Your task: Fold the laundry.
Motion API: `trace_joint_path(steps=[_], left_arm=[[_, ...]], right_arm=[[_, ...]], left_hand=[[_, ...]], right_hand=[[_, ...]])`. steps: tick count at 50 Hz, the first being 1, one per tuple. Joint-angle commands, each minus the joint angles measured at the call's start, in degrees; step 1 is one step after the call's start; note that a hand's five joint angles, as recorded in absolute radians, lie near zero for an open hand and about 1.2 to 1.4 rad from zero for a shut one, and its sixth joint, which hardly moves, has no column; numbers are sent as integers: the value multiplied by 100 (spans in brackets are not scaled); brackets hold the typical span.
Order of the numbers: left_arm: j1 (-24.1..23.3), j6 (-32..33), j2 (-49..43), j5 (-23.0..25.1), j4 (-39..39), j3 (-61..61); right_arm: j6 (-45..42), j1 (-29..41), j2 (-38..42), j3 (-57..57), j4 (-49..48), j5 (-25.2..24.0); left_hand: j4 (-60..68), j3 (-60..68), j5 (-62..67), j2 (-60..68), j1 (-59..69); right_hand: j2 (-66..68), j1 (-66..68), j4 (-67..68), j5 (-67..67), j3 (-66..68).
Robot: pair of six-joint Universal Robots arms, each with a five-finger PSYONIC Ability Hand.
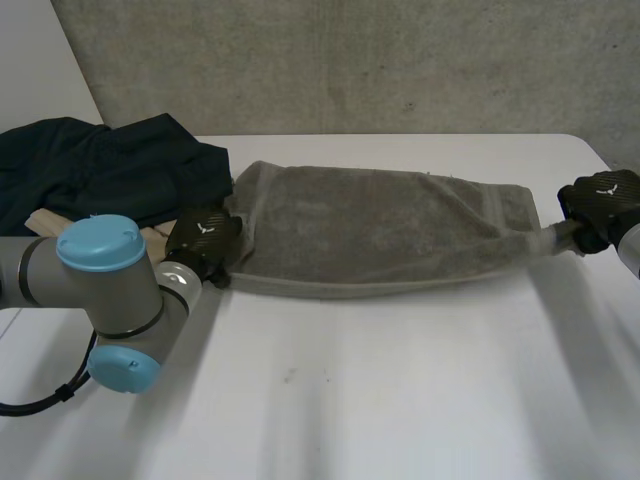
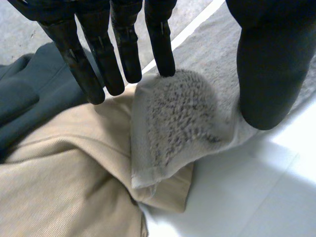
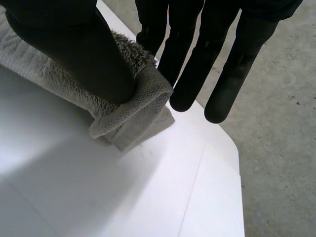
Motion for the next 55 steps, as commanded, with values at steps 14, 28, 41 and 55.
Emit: trace_joint_path(steps=[14,28,41,55], left_arm=[[293,28,28,439,-91,-150],[127,19,2644,403,-1942,-1231],[-375,81,3422,421,-4197,-1320],[-383,924,171,-431,-2448,1684]], right_arm=[[-48,-91,31,-63,5,19],[-1821,-802,-1207,113,1744,-25],[-3740,-1375,-2281,684,3328,-34],[-2440,-435,-313,-729,1702,774]], left_hand=[[4965,4886,5003,4921,4917],[4965,4886,5003,4921,4917],[4965,4886,5003,4921,4917],[4965,4886,5003,4921,4917]], right_hand=[[1253,1725,1118,1204,1158],[1253,1725,1118,1204,1158],[1253,1725,1118,1204,1158],[1253,1725,1118,1204,1158]])
